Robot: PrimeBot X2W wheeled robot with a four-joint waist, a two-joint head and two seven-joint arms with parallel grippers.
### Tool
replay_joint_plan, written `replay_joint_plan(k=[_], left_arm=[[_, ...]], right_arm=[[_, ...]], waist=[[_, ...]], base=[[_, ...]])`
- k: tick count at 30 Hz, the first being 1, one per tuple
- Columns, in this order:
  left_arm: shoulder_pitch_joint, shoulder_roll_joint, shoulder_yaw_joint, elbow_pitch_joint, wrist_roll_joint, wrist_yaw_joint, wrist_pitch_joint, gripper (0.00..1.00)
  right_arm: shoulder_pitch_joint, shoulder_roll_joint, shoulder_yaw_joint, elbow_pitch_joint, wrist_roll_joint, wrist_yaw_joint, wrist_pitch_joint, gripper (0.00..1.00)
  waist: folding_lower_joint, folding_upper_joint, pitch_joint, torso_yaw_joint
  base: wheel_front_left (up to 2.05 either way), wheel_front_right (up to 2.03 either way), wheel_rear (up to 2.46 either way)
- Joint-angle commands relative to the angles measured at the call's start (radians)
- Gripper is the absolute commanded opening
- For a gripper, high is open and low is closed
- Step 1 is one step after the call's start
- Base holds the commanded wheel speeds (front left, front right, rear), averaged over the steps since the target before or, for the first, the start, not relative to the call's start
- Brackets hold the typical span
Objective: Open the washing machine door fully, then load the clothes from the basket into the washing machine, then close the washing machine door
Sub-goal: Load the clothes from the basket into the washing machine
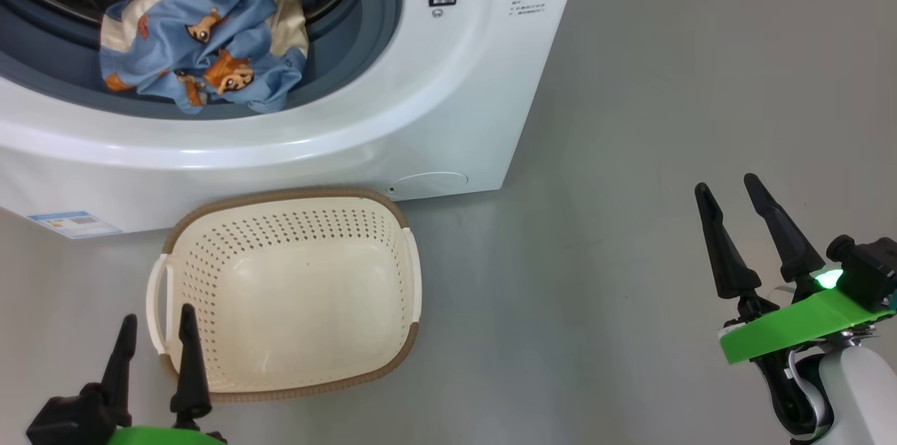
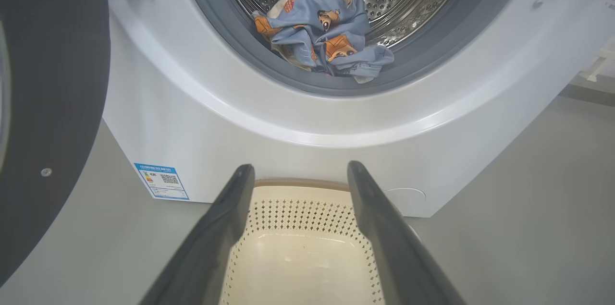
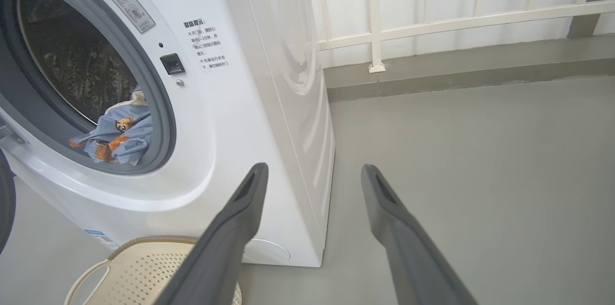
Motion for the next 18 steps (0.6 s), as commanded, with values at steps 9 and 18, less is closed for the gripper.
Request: replay_joint_plan(k=[9, 18], left_arm=[[-0.01, 0.015, 0.031, -0.031, -0.001, 0.01, -0.005, 1.0], [-0.091, 0.015, 0.023, 0.008, 0.005, -0.008, -0.005, 1.0]], right_arm=[[0.019, -0.013, 0.012, -0.02, -0.008, 0.002, -0.005, 1.0], [0.011, -0.007, 0.012, -0.025, -0.009, 0.002, -0.005, 1.0]], waist=[[0.0, 0.0, 0.008, -0.003], [0.0, 0.0, 0.034, 0.002]], base=[[0.0, 0.0, 0.0], [0.0, 0.0, 0.0]])
